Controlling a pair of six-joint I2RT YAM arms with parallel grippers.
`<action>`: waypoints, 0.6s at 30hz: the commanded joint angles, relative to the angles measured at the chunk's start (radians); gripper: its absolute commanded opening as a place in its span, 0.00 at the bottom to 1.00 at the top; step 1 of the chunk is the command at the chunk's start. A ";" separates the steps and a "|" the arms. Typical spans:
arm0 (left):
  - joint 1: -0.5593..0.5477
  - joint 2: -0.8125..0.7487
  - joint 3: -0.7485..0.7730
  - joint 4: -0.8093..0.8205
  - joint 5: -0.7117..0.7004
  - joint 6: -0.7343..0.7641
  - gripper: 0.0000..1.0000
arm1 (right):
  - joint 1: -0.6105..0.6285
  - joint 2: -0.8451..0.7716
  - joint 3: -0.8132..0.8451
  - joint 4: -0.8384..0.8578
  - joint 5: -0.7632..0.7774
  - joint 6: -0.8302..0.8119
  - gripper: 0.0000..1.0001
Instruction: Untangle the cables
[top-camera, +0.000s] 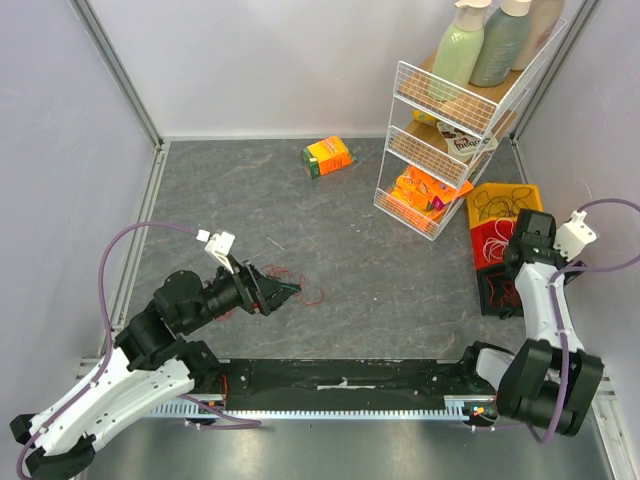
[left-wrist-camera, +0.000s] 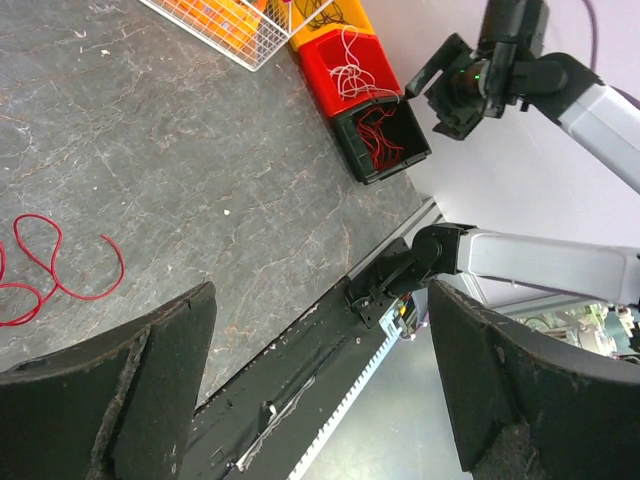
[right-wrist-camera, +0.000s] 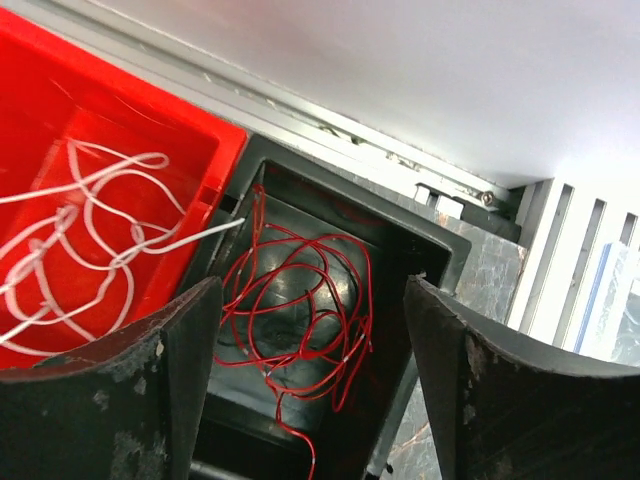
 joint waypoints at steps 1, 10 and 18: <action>-0.002 -0.002 -0.001 0.004 -0.028 -0.009 0.92 | 0.020 -0.100 0.083 -0.079 -0.021 -0.028 0.81; -0.002 0.007 -0.010 -0.034 -0.139 -0.036 0.91 | 0.527 -0.085 0.249 -0.265 0.114 0.072 0.83; 0.000 0.124 -0.022 -0.255 -0.459 -0.109 0.91 | 1.199 0.033 0.168 0.058 -0.172 -0.149 0.81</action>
